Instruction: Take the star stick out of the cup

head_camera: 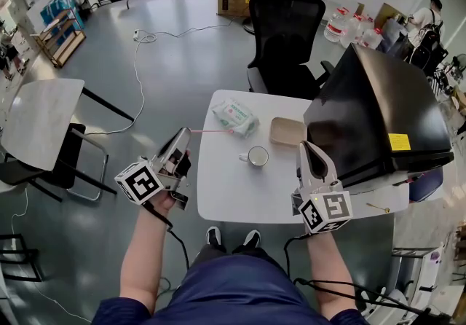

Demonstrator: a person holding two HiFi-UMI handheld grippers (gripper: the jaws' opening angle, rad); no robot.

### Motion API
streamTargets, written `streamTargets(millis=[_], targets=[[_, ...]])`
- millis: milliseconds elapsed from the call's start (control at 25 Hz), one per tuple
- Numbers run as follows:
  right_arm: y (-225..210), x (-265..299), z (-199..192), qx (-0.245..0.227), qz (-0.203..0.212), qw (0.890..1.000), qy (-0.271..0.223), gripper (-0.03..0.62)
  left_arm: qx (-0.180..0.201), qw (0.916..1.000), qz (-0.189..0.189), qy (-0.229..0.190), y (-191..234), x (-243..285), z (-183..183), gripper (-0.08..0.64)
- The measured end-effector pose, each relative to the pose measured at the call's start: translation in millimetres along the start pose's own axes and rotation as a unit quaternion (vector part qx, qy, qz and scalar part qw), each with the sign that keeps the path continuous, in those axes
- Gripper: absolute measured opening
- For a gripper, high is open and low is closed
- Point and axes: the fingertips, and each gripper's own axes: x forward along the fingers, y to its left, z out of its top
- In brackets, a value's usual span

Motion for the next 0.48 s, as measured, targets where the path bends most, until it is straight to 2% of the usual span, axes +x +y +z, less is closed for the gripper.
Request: streamTargets(millis=[200,480], targets=[[0.4,0.6,-0.7,0.003,0.002,1.0,0.001,0.006,0.018,0.9998,0.009,0.006,3.0,0.1,0.8,0.011],[-2.5,0.6,-2.9,0.004,0.004,1.0,0.005,0.006,0.016,0.9996,0.019,0.014,4.4,2.6,-4.8,0.011]])
